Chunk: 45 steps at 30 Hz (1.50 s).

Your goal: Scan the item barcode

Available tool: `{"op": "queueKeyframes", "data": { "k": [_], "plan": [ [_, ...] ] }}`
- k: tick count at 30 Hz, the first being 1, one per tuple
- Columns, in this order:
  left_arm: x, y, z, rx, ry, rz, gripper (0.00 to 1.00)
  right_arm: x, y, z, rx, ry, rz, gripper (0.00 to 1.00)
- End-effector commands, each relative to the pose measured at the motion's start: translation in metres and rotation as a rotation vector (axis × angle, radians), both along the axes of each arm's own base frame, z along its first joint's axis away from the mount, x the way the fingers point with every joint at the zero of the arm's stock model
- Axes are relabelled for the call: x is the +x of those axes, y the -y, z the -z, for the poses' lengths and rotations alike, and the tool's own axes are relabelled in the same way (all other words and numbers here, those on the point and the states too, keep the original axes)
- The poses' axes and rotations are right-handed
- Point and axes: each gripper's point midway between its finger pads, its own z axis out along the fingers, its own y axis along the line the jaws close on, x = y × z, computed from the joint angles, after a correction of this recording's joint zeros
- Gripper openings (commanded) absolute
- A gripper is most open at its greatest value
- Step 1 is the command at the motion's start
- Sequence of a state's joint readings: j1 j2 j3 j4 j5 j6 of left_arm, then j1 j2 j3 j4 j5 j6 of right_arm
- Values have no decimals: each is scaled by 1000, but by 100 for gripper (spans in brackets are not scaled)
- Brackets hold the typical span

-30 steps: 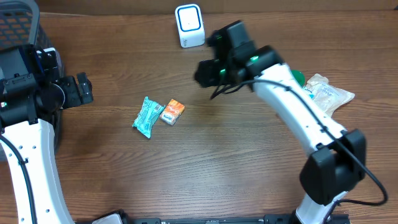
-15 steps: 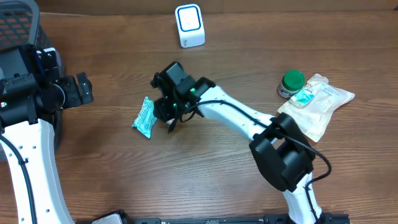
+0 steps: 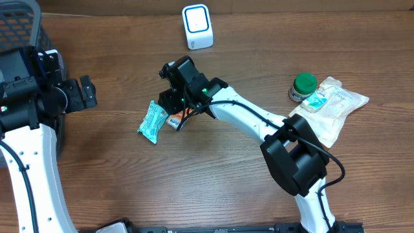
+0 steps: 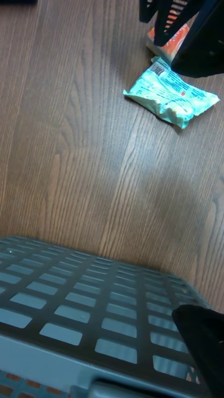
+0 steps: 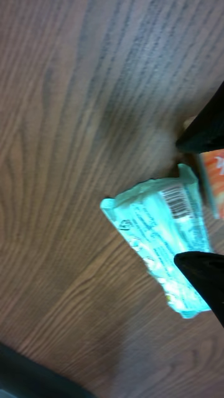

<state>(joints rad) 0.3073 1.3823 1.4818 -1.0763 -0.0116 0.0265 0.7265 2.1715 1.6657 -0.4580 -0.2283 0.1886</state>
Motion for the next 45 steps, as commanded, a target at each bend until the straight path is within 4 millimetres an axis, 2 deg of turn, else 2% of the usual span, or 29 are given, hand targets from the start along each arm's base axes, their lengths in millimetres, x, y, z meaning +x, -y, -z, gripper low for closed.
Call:
{"op": "queueKeyframes", "data": {
  "k": [1,4,11,16,21,25,29,34,37,40,45],
  "plan": [
    [3,3,-1,1,5,20,100,6,3,18,-22,-9,32,52],
    [3,3,-1,1,5,20,100,7,5,30,-34,-26,37,52],
    [3,3,-1,1,5,20,100,-7,17,43,-95,-83,7,52],
    [3,3,-1,1,5,20,100,-11,56,60,-236,-144,57,52],
    [3,3,-1,1,5,20,100,-18,105,70,-314,-312,169,52],
    [3,3,-1,1,5,20,100,-33,136,63,-320,-489,199,52],
    [3,3,-1,1,5,20,99,-35,160,43,-313,-597,235,51],
    [3,3,-1,1,5,20,100,-28,166,10,-298,-567,185,53],
    [3,3,-1,1,5,20,100,-34,162,-1,-313,-553,133,53],
    [3,3,-1,1,5,20,100,-55,168,-1,-388,-598,108,53],
    [3,3,-1,1,5,20,100,-86,183,13,-547,-663,109,56]
  ]
}}
